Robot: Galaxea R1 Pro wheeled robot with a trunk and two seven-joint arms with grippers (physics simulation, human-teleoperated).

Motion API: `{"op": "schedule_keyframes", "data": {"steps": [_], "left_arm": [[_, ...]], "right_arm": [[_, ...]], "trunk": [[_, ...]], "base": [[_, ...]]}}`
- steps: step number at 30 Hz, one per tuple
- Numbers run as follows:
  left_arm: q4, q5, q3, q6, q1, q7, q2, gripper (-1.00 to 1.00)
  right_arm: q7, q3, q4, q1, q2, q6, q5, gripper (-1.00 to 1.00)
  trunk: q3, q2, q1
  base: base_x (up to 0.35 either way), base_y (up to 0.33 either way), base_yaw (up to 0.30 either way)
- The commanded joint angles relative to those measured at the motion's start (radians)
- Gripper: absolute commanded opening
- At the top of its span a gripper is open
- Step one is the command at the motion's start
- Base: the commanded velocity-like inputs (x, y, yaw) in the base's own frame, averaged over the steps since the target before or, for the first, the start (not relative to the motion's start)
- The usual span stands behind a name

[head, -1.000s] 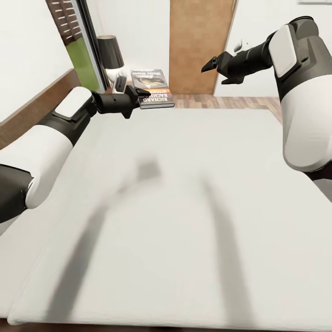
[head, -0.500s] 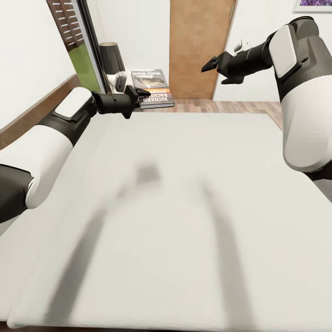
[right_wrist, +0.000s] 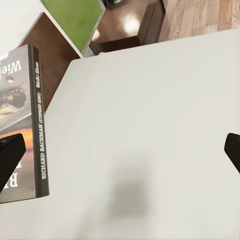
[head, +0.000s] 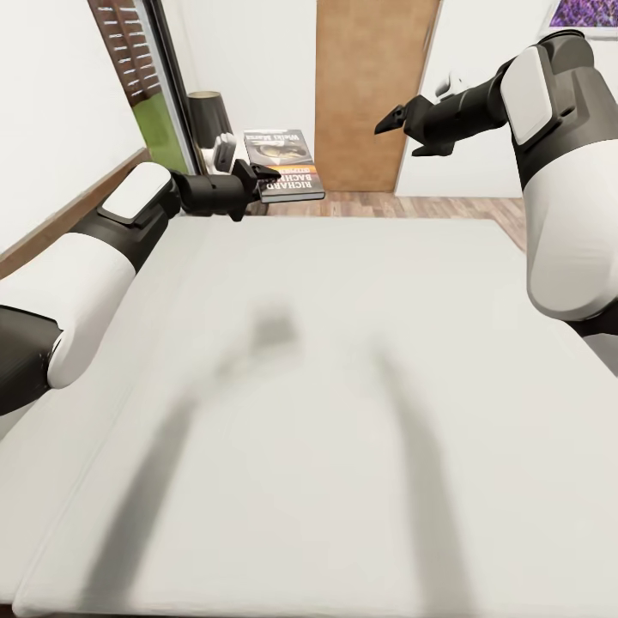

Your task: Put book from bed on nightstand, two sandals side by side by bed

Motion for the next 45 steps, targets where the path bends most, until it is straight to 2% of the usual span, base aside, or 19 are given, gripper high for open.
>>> {"op": "schedule_keyframes", "data": {"steps": [1,25,37,45], "left_arm": [[-0.001,0.01,-0.006,0.0,-0.001,0.005,0.001,-1.0],[-0.002,0.005,-0.006,0.0,-0.001,0.006,0.001,-1.0],[-0.002,0.004,-0.006,0.0,-0.001,0.004,0.001,-1.0],[-0.001,0.005,-0.007,0.0,0.0,0.004,0.002,-1.0]], "right_arm": [[-0.004,-0.003,0.0,-0.001,0.0,0.005,-0.006,1.0],[-0.003,-0.002,-0.003,-0.001,0.0,0.005,-0.006,1.0],[-0.001,-0.001,-0.003,-0.001,-0.027,0.005,-0.005,1.0],[0.001,0.0,-0.002,0.012,-0.035,0.005,-0.004,1.0]], "trunk": [[0.001,0.0,0.0],[0.041,0.0,0.0],[0.061,0.0,0.0],[0.074,0.0,0.0]], "base": [[0.0,0.0,0.0],[0.0,0.0,0.0],[0.0,0.0,0.0],[0.0,0.0,0.0]]}}
